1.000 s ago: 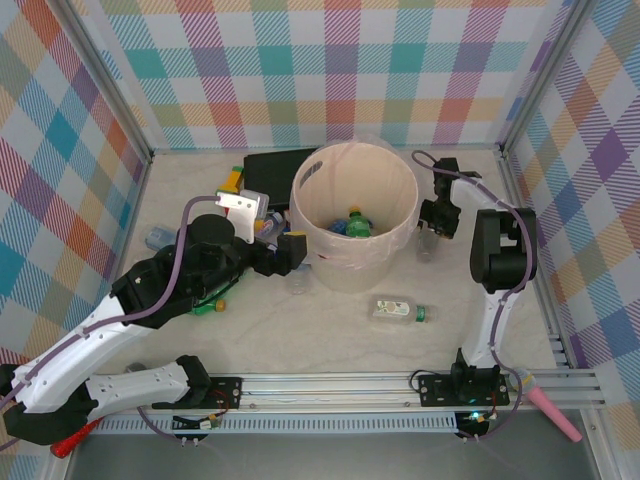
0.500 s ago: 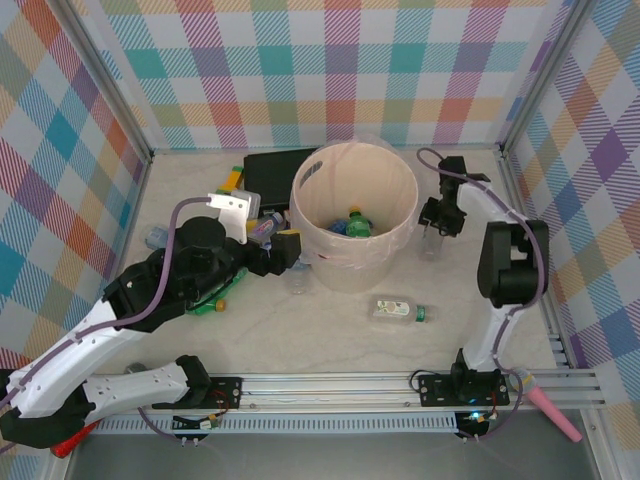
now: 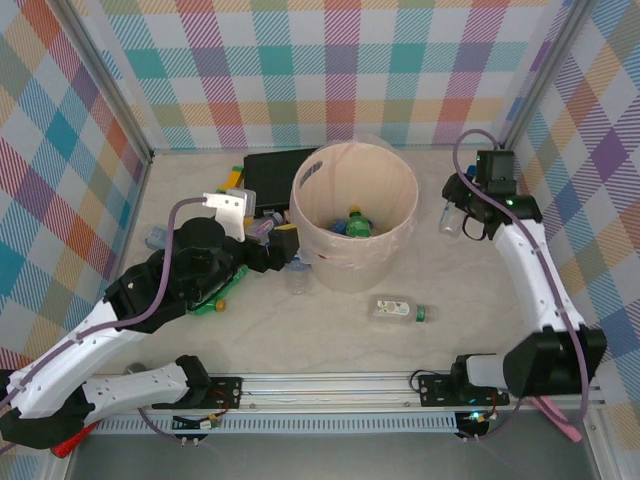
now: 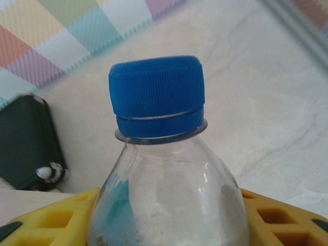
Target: Put the plastic bottles in the bin
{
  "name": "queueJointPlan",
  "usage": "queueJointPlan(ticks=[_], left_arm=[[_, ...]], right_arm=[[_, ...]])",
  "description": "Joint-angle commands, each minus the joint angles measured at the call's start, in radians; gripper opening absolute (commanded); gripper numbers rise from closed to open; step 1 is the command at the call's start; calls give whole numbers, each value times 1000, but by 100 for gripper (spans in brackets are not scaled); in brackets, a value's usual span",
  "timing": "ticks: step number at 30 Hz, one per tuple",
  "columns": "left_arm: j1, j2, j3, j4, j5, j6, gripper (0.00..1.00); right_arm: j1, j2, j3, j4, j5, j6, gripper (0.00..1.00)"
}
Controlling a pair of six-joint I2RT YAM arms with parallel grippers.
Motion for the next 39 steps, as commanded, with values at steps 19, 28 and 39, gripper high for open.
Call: queueJointPlan(ticks=[19, 28, 39], left_arm=[[0, 65, 33, 38, 58, -24, 99], [0, 48, 21, 32, 84, -30, 100], [0, 50, 14, 32, 106, -23, 100]], right_arm=[[416, -141, 196, 275, -18, -225, 54], [516, -72, 132, 413, -116, -285, 54], [533, -66, 43, 471, -146, -311, 61]])
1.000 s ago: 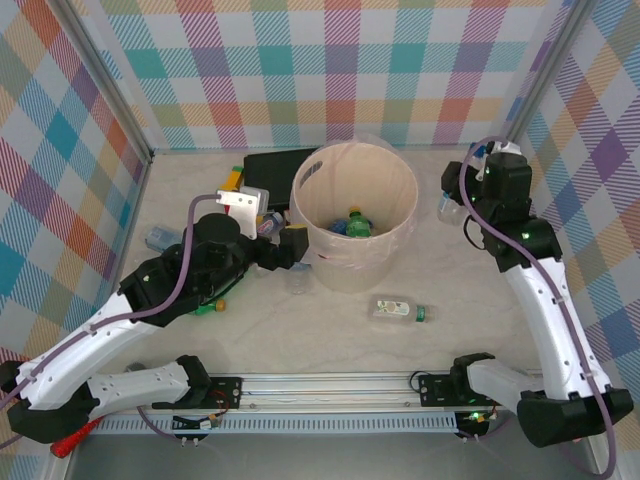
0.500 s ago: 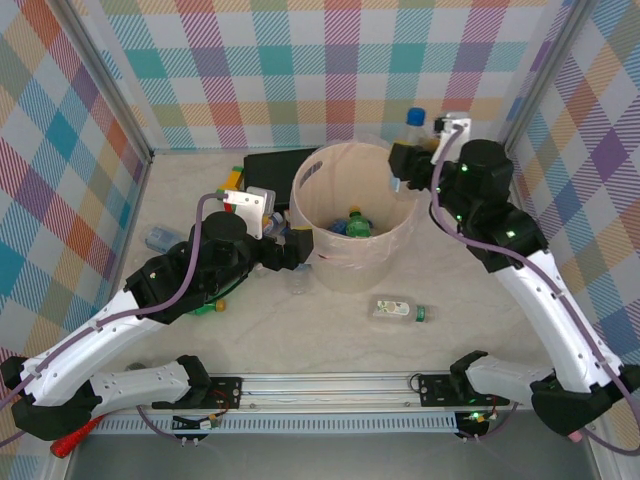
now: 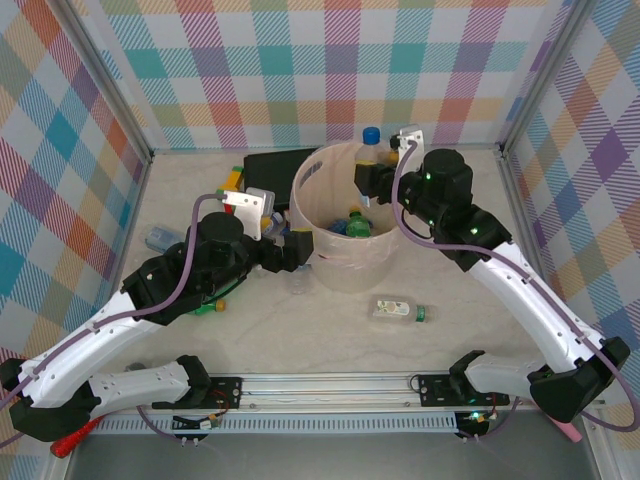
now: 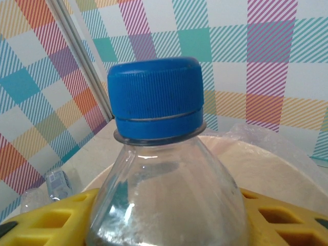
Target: Put the plastic bottles in the bin
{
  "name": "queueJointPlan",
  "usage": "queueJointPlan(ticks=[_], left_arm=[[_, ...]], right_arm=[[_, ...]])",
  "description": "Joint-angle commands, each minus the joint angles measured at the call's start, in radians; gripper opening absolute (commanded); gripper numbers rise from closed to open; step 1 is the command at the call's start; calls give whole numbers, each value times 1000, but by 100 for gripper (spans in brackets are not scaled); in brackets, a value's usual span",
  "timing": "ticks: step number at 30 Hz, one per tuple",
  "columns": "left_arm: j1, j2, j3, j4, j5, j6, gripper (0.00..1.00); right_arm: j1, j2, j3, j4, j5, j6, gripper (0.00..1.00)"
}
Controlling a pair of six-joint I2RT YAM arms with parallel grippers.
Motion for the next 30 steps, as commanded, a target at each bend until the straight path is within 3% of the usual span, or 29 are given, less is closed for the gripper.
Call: queueJointPlan(ticks=[1, 7, 18, 30], left_arm=[[-1, -13, 11, 16, 22, 0, 99], [0, -7, 12, 12, 30, 3, 99], [0, -6, 1, 9, 66, 10, 99], [0, 16, 15, -38, 197, 46, 99]], right_arm=[[5, -1, -3, 63, -18, -30, 65], [5, -7, -5, 56, -16, -31, 81], [5, -57, -6, -32, 51, 14, 96], [-7, -208, -74, -282, 292, 187, 99]])
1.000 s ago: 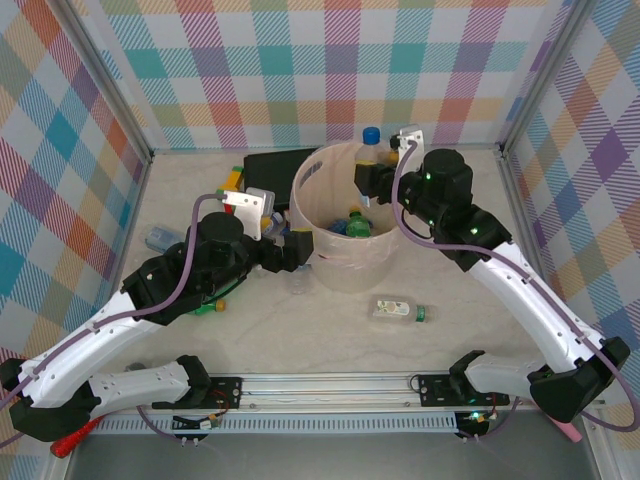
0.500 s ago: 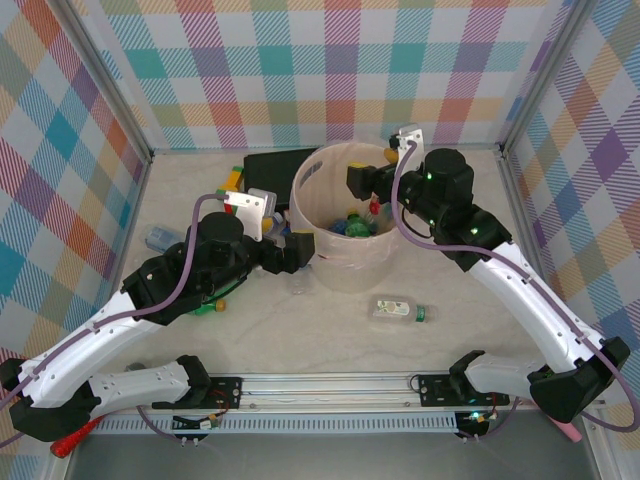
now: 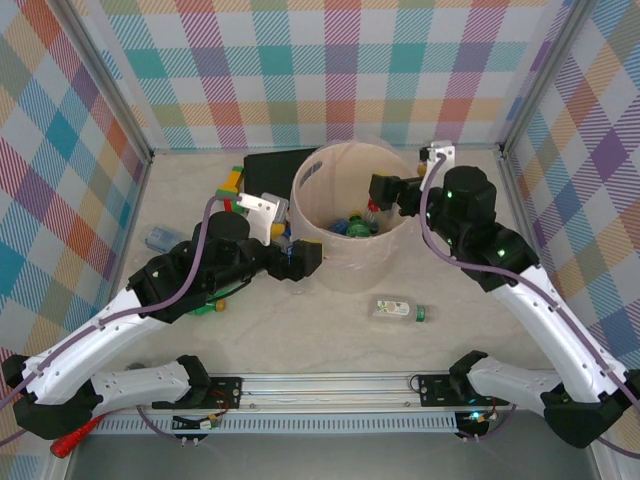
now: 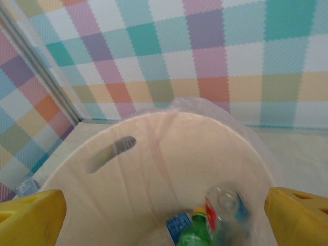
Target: Put the plastic bottles in the bin
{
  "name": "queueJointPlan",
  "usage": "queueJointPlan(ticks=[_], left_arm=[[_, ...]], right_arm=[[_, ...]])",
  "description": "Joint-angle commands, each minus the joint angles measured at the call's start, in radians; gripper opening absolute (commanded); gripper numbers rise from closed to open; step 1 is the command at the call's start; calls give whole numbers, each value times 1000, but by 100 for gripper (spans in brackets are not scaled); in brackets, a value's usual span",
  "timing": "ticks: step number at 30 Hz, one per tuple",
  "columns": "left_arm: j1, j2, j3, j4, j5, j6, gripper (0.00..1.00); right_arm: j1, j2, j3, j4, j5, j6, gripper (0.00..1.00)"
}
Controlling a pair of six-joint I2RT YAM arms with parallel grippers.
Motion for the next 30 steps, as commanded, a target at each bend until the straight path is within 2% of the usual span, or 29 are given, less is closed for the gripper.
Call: queueJointPlan(ticks=[1, 4, 8, 14, 17, 21, 24, 27, 30], left_arm=[[0, -6, 18, -34, 47, 27, 100], [0, -4, 30, -51, 59, 37, 100], [0, -5, 32, -54, 66, 46, 100], [0, -8, 22, -41, 64, 54, 99], [0, -9, 25, -47, 58, 58, 100], [0, -32, 2, -37, 55, 58, 100], [0, -50, -16, -33, 45, 59, 100], [0, -52, -19, -40, 35, 61, 100], [0, -53, -21, -39, 35, 64, 100]], right_arm=[[-13, -58, -28, -127, 104, 110, 99], [-34, -108, -48, -230, 154, 205, 99], [-71, -159, -83, -361, 155, 334, 99], [-172, -183, -169, -484, -14, 512, 99], [-269, -179, -235, -507, -157, 571, 99], [-386, -150, -297, -568, -270, 639, 99], [-419, -133, -344, -583, -324, 680, 99], [-445, -158, -445, -516, -408, 747, 91], [-460, -190, -531, -488, -438, 831, 89]])
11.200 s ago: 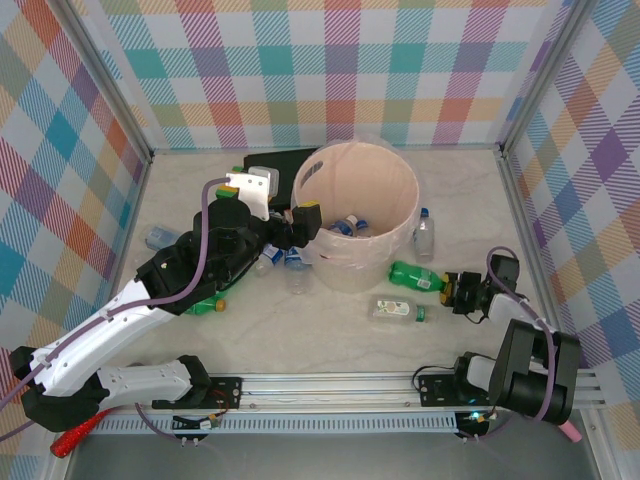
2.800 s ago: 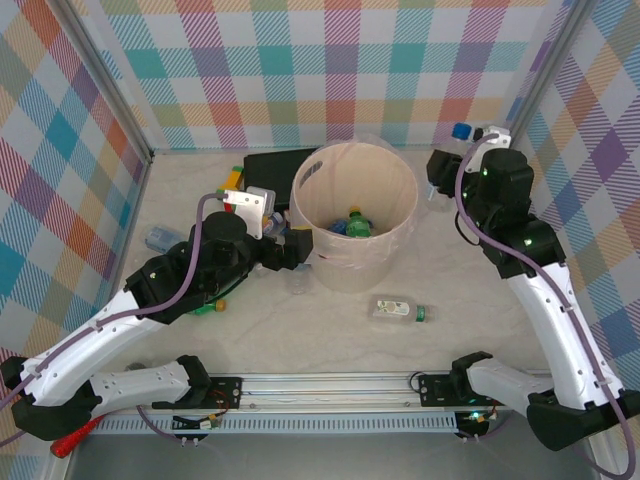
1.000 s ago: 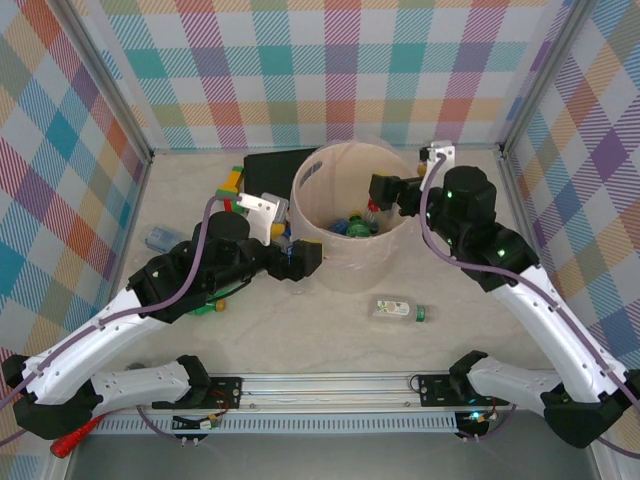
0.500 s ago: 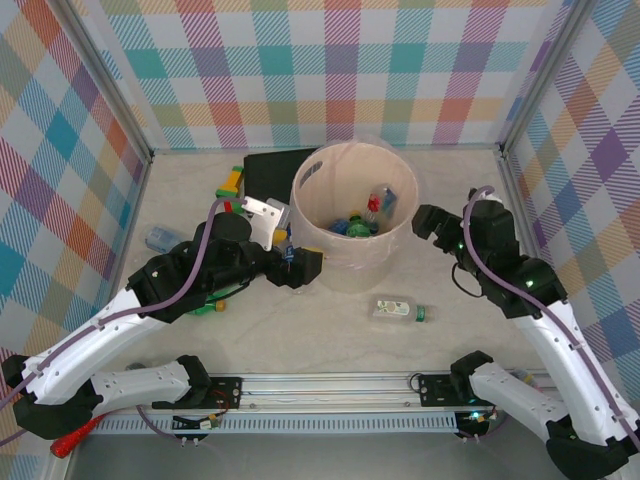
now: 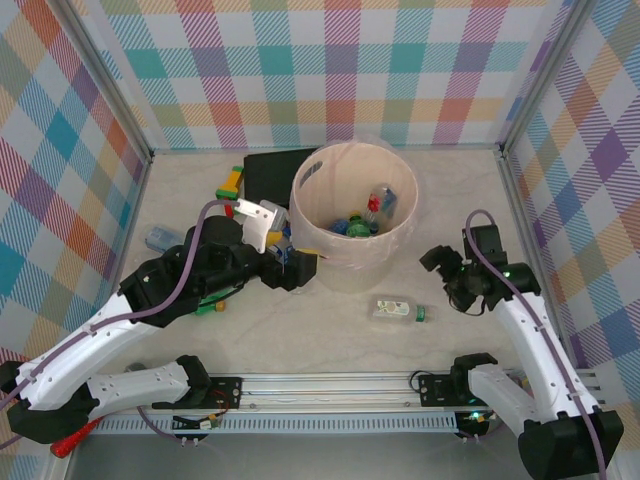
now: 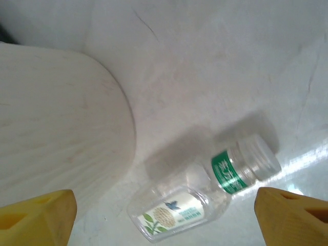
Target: Put the plastic bottles in the bin
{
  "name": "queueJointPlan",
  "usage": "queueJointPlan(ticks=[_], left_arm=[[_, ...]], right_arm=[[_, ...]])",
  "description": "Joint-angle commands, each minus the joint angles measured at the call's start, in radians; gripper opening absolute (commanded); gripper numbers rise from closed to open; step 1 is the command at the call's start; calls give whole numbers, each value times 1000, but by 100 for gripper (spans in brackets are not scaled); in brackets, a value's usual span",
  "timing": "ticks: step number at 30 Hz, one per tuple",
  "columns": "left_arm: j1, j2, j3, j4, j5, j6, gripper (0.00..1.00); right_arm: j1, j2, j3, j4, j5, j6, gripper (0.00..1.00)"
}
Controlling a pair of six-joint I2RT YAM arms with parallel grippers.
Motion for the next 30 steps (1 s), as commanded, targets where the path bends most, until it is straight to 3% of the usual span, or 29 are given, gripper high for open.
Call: queueJointPlan(ticks=[1, 13, 30], left_arm=[[1, -12, -14, 10, -10, 23, 100], [0, 13, -26, 35, -19, 34, 100], [0, 9, -27, 29, -25, 38, 100]], right_arm=[[-15, -37, -68, 17, -86, 131, 89], [-15, -114, -233, -4, -64, 263, 74], [-15, 4, -345, 208, -96, 348, 70]])
